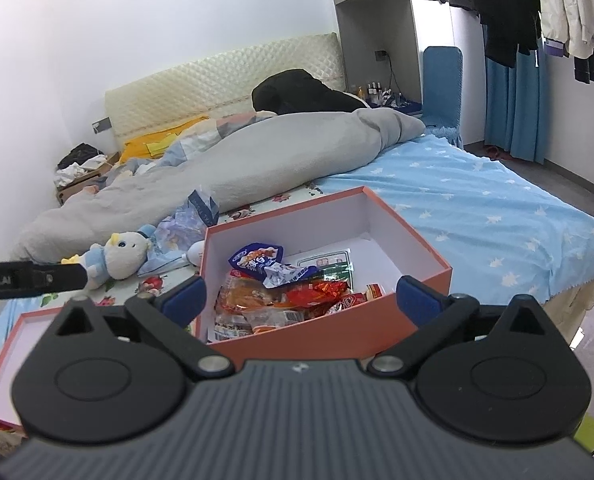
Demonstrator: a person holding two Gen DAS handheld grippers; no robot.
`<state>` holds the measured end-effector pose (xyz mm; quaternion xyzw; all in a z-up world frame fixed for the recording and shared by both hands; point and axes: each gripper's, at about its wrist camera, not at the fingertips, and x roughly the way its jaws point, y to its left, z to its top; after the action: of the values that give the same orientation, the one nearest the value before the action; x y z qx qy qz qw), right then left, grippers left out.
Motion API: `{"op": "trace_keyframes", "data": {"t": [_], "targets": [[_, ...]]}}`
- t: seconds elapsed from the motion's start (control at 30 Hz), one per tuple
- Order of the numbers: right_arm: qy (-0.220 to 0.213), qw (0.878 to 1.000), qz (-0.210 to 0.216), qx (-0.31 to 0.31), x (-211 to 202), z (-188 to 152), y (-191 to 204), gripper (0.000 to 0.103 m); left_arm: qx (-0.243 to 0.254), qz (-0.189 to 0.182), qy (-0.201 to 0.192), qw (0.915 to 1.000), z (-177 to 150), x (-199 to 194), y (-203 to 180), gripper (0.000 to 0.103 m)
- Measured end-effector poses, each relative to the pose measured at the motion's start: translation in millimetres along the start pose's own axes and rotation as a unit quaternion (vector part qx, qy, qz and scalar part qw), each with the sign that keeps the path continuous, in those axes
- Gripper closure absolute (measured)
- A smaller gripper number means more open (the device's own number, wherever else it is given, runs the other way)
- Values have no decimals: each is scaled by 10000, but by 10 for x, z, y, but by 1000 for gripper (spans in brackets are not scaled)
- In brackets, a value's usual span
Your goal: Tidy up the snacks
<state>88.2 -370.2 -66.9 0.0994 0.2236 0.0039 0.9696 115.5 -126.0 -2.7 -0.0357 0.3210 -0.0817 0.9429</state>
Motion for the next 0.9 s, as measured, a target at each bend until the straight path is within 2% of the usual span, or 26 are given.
{"op": "trace_keyframes", "data": {"t": [0.9], "targets": [[1, 10000, -8, 11, -10, 31, 4, 0, 11, -98, 23, 9999, 17, -30, -3, 0]]}}
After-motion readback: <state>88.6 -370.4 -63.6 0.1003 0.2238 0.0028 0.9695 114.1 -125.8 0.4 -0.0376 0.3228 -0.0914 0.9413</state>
